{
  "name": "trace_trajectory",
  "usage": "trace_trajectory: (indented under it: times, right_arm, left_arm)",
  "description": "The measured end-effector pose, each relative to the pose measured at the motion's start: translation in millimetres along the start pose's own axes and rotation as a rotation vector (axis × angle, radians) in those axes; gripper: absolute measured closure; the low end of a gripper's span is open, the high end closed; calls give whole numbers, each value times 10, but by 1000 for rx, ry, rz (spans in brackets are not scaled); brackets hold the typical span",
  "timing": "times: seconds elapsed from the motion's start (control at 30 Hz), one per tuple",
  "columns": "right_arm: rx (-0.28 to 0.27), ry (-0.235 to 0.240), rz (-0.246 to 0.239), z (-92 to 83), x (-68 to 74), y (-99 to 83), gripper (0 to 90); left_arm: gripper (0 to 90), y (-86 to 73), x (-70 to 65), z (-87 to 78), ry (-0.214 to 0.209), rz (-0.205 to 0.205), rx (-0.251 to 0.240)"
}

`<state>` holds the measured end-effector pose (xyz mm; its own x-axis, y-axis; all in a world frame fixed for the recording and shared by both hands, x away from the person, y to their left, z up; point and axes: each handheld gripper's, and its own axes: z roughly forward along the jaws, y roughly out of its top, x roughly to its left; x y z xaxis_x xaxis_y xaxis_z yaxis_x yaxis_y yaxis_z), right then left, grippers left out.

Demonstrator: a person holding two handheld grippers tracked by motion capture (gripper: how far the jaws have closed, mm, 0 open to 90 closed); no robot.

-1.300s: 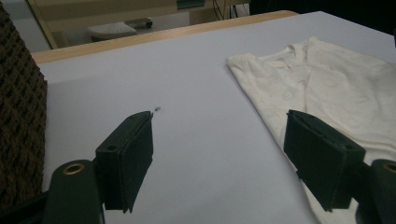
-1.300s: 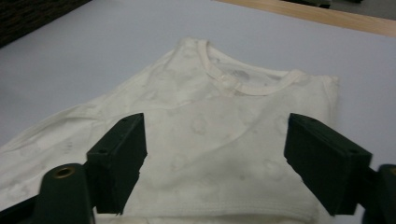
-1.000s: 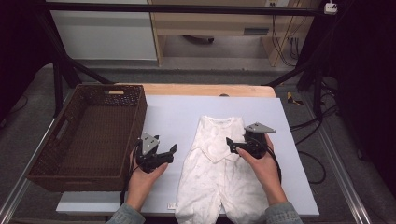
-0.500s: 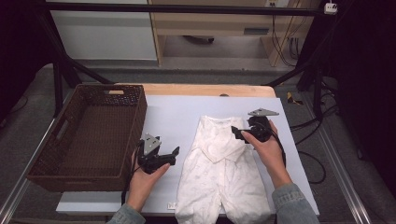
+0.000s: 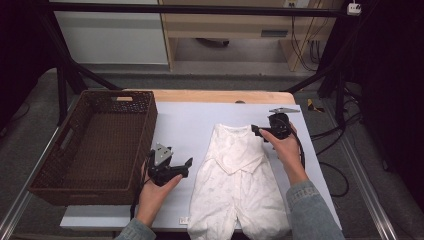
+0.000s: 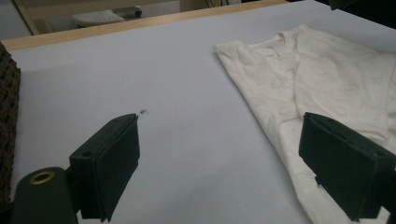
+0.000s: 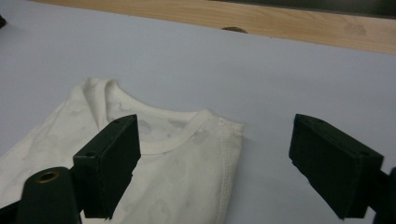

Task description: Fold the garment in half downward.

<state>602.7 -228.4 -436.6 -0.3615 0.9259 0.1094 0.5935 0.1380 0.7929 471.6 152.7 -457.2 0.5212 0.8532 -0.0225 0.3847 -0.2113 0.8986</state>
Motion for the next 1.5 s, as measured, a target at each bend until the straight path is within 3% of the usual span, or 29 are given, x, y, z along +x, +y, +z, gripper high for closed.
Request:
trace_trajectory:
  times: [0.77, 1.0, 1.03, 1.13, 1.17, 1.27, 1.33, 1.4, 1.5]
  right_arm:
    - [61, 7, 27, 365, -27, -142, 337]
    - [76, 15, 21, 470, -15, -190, 435]
    - [72, 13, 10, 490, 10, -199, 487]
    - [69, 14, 22, 495, 31, -205, 516]
    - [72, 13, 9, 493, 54, -207, 610]
    - [77, -10, -29, 489, 74, -209, 700]
    - [80, -13, -34, 487, 72, -208, 735]
    - [83, 10, -21, 474, 60, -213, 851]
    - [71, 20, -34, 444, 90, -210, 870]
  left_arm:
    - [132, 24, 3, -13, -9, 0, 0]
    - [135, 18, 7, 1, -13, -6, 6]
    - [136, 19, 8, 1, -13, -7, 7]
    - [138, 20, 7, 0, -14, -6, 9]
    - [138, 22, 3, -2, -15, -6, 10]
    - [140, 27, -8, -1, -15, 0, 10]
    - [141, 29, -15, 3, -16, -3, 8]
    - [142, 33, -27, 6, -23, 5, 12]
    - [148, 40, -25, 13, -23, 12, 15]
